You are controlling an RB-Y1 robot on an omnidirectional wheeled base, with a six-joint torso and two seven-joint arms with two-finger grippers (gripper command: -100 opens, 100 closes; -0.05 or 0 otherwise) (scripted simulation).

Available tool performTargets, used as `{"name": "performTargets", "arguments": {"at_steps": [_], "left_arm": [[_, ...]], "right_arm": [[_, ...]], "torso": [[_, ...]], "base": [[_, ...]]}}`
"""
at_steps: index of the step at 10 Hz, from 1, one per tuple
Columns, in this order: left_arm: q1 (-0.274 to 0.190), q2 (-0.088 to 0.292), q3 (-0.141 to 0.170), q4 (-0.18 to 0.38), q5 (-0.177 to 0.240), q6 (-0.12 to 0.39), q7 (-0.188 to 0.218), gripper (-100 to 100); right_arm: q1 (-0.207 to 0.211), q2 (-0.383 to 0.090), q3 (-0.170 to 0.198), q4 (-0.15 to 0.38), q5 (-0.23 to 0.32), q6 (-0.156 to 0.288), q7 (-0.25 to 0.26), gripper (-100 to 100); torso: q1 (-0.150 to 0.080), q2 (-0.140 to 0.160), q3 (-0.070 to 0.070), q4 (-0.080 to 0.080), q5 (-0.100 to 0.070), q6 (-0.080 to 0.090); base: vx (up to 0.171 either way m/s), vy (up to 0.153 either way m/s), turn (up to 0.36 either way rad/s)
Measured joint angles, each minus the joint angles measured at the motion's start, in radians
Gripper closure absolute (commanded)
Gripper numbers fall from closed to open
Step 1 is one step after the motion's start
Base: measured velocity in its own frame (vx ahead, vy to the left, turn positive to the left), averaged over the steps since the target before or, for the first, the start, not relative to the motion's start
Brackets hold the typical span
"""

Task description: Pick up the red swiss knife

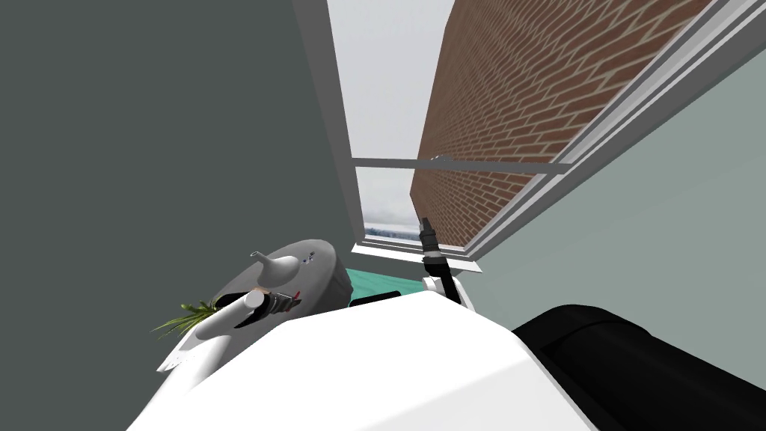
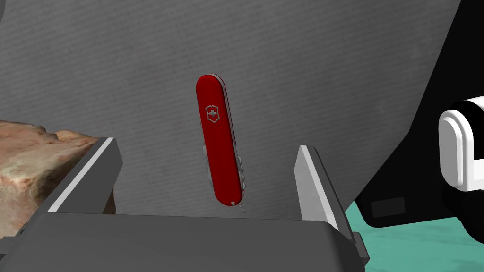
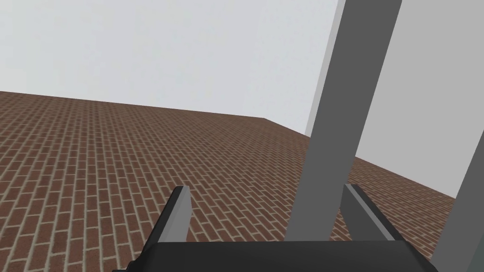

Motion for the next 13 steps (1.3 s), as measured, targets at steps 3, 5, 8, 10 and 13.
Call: {"name": "performTargets", "arguments": {"at_steps": [3,5,8,10,13], "left_arm": [[-0.032,0.031,0.022,0.079,0.032,0.075,0.020,-100],[-0.039,0.046,0.034,0.105,0.047,0.133,0.044,-100],[-0.064,0.084,0.053,0.179,0.076,0.214,0.065,-100],[-0.064,0.096,0.059,0.191,0.085,0.238,0.070,0],[-0.068,0.077,0.053,0.219,0.075,0.207,0.057,-100]], "right_arm": [[0.000,0.000,0.000,0.000,0.000,0.000,0.000,0],[0.000,0.000,0.000,0.000,0.000,0.000,0.000,0],[0.000,0.000,0.000,0.000,0.000,0.000,0.000,0],[0.000,0.000,0.000,0.000,0.000,0.000,0.000,0],[0.000,0.000,0.000,0.000,0.000,0.000,0.000,0]], "torso": [[0.000,0.000,0.000,0.000,0.000,0.000],[0.000,0.000,0.000,0.000,0.000,0.000],[0.000,0.000,0.000,0.000,0.000,0.000],[0.000,0.001,0.001,0.000,0.000,0.000],[0.001,0.000,0.000,0.000,0.000,0.000]], "base": [[0.034,0.003,-0.044],[0.036,0.013,-0.050],[0.025,0.010,-0.039],[0.004,0.002,-0.001],[0.025,0.019,0.012]]}}
